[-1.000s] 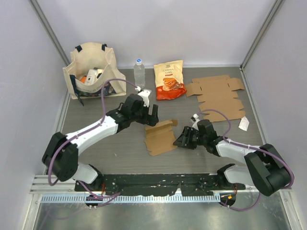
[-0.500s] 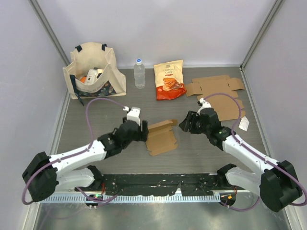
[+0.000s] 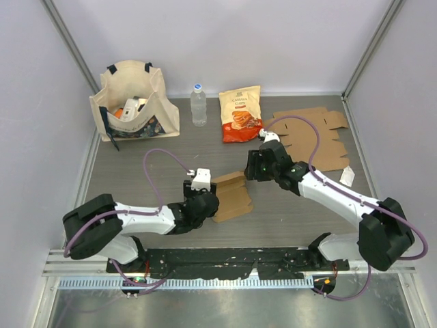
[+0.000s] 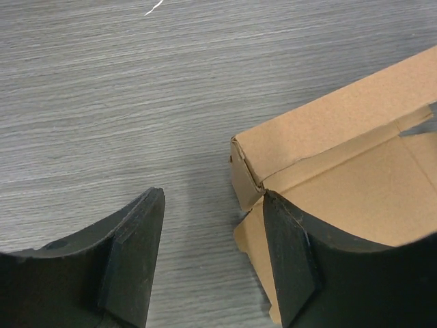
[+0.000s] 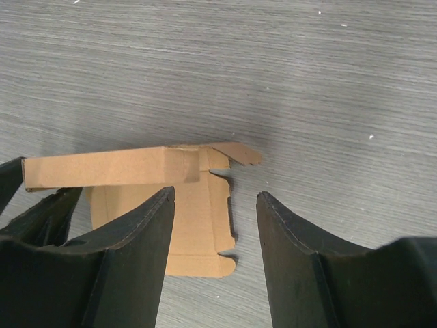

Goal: Fold the paper box

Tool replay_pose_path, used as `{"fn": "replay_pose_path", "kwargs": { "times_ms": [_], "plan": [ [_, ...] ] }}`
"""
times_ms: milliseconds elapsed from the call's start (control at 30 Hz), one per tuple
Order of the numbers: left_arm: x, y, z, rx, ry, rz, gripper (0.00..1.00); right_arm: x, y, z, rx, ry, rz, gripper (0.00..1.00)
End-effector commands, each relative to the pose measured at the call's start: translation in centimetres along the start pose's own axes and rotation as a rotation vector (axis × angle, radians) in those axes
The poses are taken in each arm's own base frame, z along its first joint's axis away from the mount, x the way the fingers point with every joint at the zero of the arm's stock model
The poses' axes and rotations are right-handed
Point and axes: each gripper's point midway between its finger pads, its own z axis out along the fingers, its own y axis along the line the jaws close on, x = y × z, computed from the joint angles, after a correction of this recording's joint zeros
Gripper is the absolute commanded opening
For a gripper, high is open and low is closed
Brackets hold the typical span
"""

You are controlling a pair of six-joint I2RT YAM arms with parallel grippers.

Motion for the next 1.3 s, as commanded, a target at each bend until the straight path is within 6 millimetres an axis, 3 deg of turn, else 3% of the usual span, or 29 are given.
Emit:
{"fn": "replay_pose_path", "kwargs": {
  "times_ms": [0, 200, 433, 833, 1100, 1267],
  "plan": [
    [-3.8, -1.4, 0.7, -0.041, -0.154, -0.127, 0.63, -2.3, 2.5, 0.1, -0.067, -0.005, 0.012, 0.56],
    [-3.3, -2.0, 1.4, -0.035, -0.180, -0.111, 0.59, -3.0, 5.4, 0.1, -0.193, 0.006, 0.066, 0.54],
    [-3.1, -2.5, 1.9, -0.065, -0.201, -0.061, 0.47, -1.6, 6.5, 1.3, -0.237, 0.090, 0.103, 0.41],
    [-3.3, -2.3, 1.9, -0.129, -0.243, -0.030, 0.31, -0.4, 4.7, 2.6, -0.156, 0.107, 0.077, 0.40],
    [-3.3, -2.3, 1.9, -0.156, -0.256, -0.019, 0.21, -0.2, 4.5, 2.9, -0.145, 0.112, 0.068, 0.40],
    [-3.2, -2.2, 1.9, -0.163, -0.257, -0.016, 0.06, -0.2, 3.4, 3.0, -0.095, 0.099, 0.035, 0.40]
  ]
}}
